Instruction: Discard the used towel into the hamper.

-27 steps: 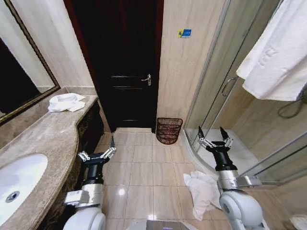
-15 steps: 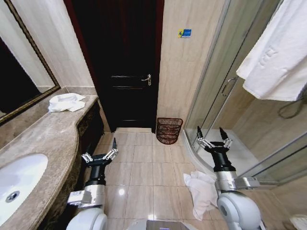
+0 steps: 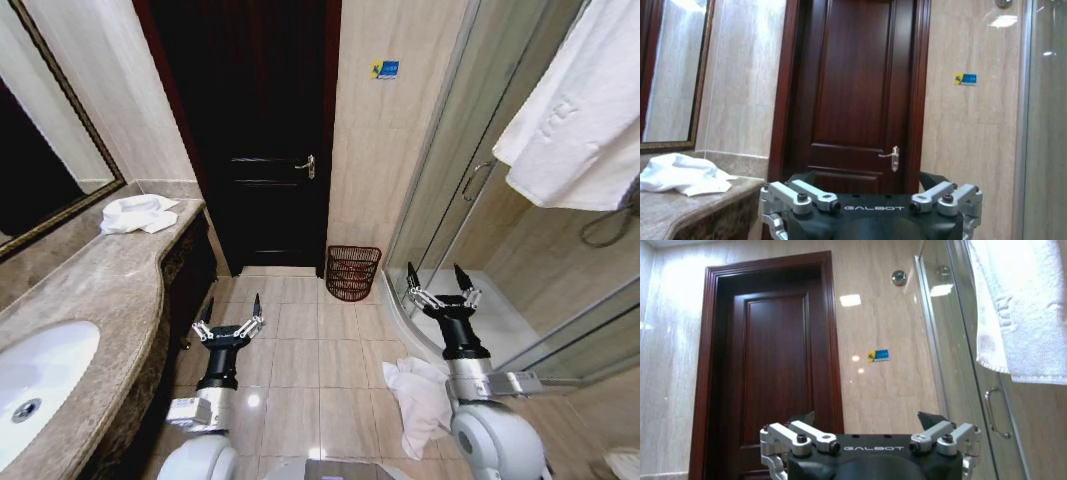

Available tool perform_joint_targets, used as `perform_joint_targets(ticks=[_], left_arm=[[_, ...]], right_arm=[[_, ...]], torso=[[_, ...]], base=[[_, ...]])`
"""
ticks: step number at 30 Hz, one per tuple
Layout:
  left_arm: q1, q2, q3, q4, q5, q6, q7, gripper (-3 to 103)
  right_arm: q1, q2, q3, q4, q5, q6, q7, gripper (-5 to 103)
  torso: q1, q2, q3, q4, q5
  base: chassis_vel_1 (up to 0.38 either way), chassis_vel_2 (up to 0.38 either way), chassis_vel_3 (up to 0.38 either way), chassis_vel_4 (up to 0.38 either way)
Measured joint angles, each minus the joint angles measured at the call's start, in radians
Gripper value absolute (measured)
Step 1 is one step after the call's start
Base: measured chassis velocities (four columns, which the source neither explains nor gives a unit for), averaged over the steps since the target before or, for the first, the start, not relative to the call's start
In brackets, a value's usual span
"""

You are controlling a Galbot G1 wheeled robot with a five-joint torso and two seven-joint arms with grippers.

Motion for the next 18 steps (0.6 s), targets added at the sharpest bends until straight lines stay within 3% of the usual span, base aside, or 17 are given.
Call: perform_joint_targets(ticks=[18], left_arm=[[-0.006, 0.000, 0.005, 0.005, 0.010, -0.001, 0.005, 100]], right_arm=[[0.023, 0.003, 0.000, -0.014, 0.007, -0.002, -0.019, 100]], torso=[[0.000, 0.000, 0.000, 0.0001, 0.0001]], base=[[0.000, 0.000, 0.000, 0.000]])
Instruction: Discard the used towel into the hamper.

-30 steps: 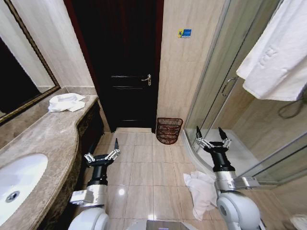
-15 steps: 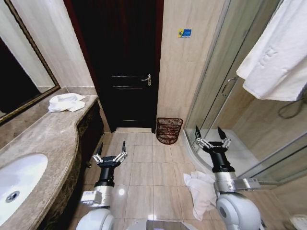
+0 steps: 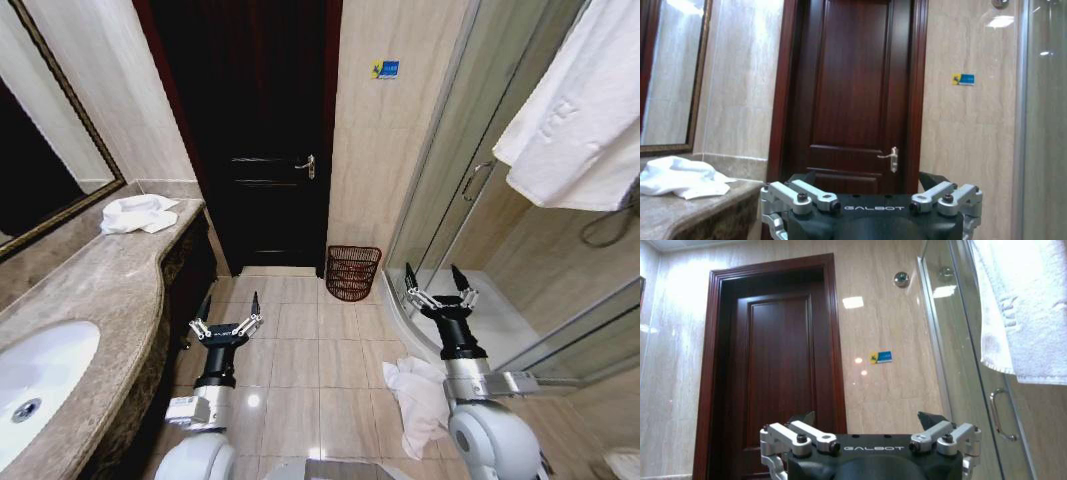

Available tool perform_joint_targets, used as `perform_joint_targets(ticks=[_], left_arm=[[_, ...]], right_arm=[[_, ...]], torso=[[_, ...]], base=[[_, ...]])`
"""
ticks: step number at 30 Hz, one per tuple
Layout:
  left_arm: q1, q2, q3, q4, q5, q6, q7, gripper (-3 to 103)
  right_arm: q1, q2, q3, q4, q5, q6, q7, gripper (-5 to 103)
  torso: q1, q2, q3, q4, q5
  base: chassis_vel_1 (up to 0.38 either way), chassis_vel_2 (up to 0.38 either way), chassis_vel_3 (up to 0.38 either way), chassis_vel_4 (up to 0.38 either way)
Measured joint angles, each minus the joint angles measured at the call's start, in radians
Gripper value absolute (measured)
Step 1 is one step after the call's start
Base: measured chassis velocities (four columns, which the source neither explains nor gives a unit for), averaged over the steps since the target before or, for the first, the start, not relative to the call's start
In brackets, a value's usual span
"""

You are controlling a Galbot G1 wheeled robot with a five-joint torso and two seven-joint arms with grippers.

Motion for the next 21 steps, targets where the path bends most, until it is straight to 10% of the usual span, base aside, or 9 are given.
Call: perform_joint_targets(ticks=[21], left_arm=[[0.017, 0.000, 0.052, 0.003, 0.011, -0.013, 0.003, 100]], right_arm=[[-0.029, 0.003, 0.010, 0.019, -0.007, 0.002, -0.060, 100]], torso=[[0.000, 0.000, 0.000, -0.0001, -0.0001]], base=[[0.000, 0.000, 0.000, 0.000]])
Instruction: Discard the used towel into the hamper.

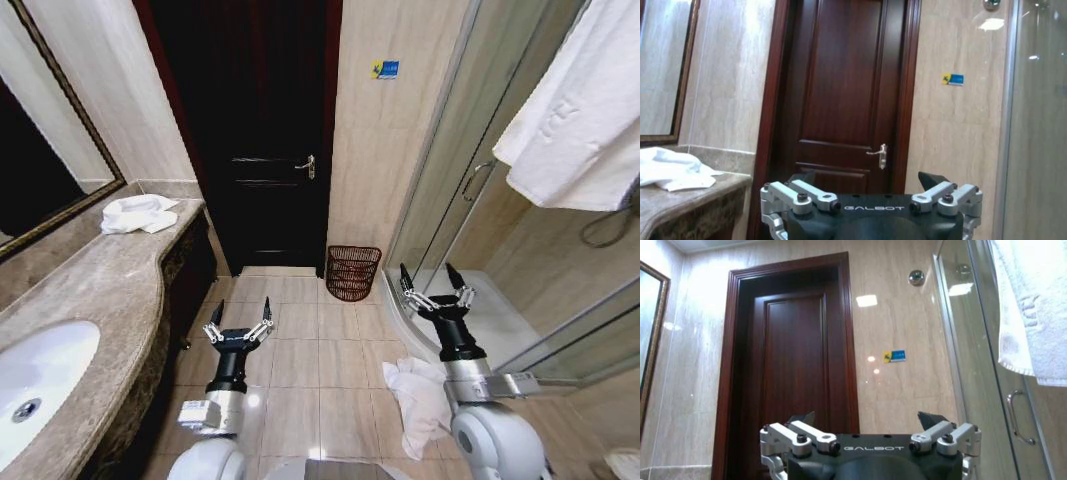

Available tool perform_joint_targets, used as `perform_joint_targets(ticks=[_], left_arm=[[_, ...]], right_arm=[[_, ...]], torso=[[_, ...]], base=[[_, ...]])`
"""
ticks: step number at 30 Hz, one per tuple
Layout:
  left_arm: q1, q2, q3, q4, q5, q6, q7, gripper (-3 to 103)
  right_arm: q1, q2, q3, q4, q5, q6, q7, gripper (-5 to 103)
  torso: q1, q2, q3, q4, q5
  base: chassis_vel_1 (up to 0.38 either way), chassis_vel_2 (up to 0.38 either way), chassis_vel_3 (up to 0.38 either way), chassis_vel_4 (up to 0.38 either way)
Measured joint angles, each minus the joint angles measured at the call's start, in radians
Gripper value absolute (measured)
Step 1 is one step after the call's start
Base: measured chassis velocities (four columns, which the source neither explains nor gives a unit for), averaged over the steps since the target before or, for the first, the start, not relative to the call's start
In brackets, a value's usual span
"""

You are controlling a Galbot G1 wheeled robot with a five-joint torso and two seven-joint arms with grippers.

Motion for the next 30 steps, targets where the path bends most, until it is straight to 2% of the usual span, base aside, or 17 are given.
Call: perform_joint_targets(ticks=[17, 24, 30], left_arm=[[0.001, 0.000, -0.006, -0.023, 0.000, -0.006, 0.001, 100], [-0.011, 0.000, -0.006, -0.023, -0.004, -0.004, 0.002, 100], [-0.008, 0.000, -0.026, -0.038, -0.027, 0.004, 0.000, 100]], right_arm=[[-0.001, 0.004, -0.002, 0.005, 0.013, 0.000, 0.007, 100], [0.005, -0.041, 0.004, 0.005, 0.037, -0.010, 0.022, 100], [0.002, -0.049, 0.011, 0.007, 0.039, -0.008, 0.027, 100]], torso=[[0.000, 0.000, 0.000, 0.0000, 0.0000], [0.000, 0.000, 0.000, 0.0000, 0.0000], [0.000, 0.000, 0.000, 0.0000, 0.0001]], base=[[0.000, 0.000, 0.000, 0.000], [0.000, 0.000, 0.000, 0.000], [0.000, 0.000, 0.000, 0.000]])
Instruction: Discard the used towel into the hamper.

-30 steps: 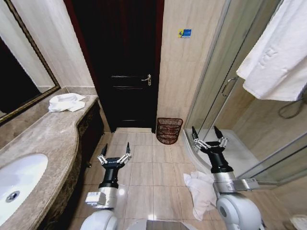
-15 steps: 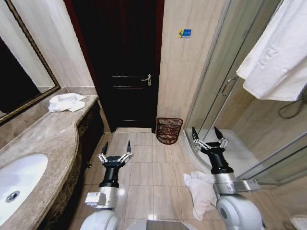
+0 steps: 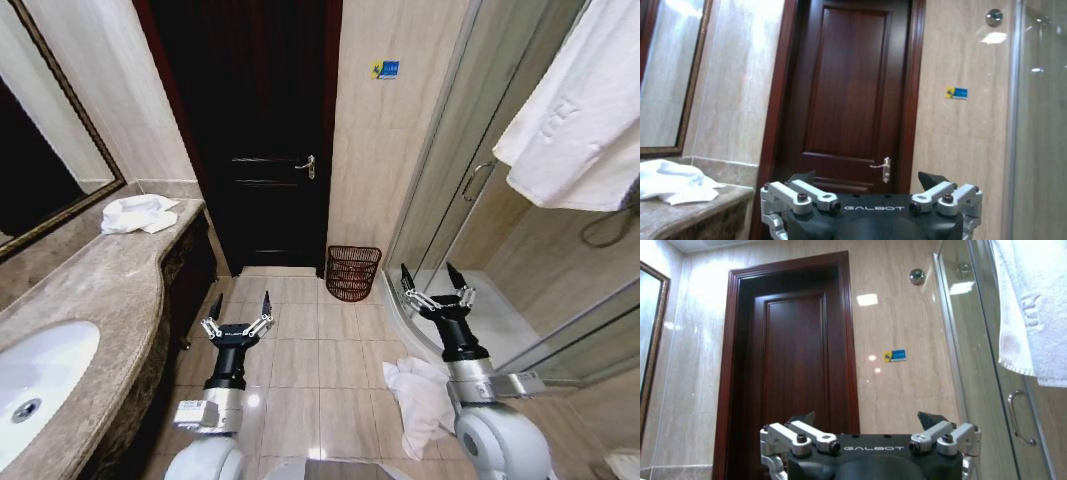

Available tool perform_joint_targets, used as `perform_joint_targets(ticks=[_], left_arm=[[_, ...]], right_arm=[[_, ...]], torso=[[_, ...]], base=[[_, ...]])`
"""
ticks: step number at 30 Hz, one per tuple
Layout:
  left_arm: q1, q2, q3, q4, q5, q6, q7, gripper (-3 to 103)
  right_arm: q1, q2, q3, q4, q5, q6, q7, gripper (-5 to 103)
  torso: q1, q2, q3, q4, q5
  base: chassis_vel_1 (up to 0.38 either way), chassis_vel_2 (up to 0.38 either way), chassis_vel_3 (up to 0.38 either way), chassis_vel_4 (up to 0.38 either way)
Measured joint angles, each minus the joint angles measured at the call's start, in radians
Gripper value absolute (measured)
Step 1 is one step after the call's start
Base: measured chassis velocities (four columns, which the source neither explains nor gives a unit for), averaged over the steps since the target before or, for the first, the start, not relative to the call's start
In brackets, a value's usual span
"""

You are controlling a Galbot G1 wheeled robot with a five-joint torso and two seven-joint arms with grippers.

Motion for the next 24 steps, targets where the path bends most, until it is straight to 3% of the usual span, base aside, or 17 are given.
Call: perform_joint_targets(ticks=[12, 24], left_arm=[[0.018, 0.000, 0.020, 0.005, 0.045, -0.006, 0.003, 100], [0.002, 0.000, 0.009, 0.014, 0.037, -0.008, 0.014, 100]], right_arm=[[-0.005, 0.016, -0.003, 0.004, -0.008, 0.011, -0.002, 100], [0.005, 0.045, -0.026, 0.007, -0.029, 0.048, -0.002, 100]], torso=[[0.000, 0.000, 0.000, 0.0000, 0.0000], [0.000, 0.000, 0.000, 0.0000, 0.0000]], base=[[-0.025, 0.022, 0.027, -0.025], [-0.027, 0.028, 0.018, -0.030]])
